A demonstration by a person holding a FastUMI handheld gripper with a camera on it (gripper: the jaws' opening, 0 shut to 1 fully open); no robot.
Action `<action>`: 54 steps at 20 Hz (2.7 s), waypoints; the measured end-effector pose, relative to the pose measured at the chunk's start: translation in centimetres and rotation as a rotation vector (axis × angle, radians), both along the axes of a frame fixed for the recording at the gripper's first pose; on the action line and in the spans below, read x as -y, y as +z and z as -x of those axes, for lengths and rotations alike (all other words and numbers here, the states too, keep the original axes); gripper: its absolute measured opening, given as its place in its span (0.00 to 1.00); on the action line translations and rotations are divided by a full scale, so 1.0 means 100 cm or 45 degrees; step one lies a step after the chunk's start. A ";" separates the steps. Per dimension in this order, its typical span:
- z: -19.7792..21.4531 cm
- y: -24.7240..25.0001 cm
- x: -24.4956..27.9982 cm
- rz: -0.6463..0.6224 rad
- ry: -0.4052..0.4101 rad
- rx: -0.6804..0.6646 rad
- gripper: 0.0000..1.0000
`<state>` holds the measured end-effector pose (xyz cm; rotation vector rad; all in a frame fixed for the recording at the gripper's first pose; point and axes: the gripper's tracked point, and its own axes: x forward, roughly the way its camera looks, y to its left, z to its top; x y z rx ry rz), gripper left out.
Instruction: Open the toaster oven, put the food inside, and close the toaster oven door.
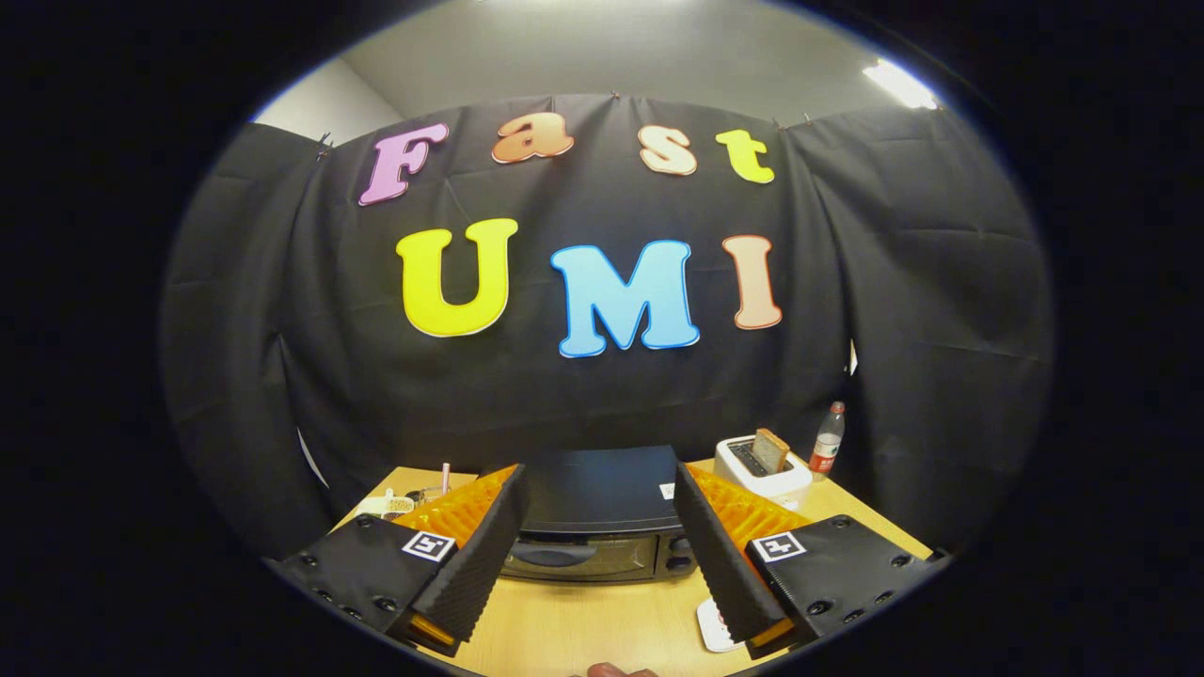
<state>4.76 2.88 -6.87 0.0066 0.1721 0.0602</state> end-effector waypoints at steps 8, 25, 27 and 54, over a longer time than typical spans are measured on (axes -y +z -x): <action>-0.051 -0.090 -0.042 -0.011 0.060 -0.229 0.98; -0.100 -0.170 -0.054 0.080 0.027 -0.404 0.96; -0.095 -0.172 -0.055 0.099 0.035 -0.420 0.98; 0.033 -0.274 -0.033 0.075 0.081 -0.830 0.96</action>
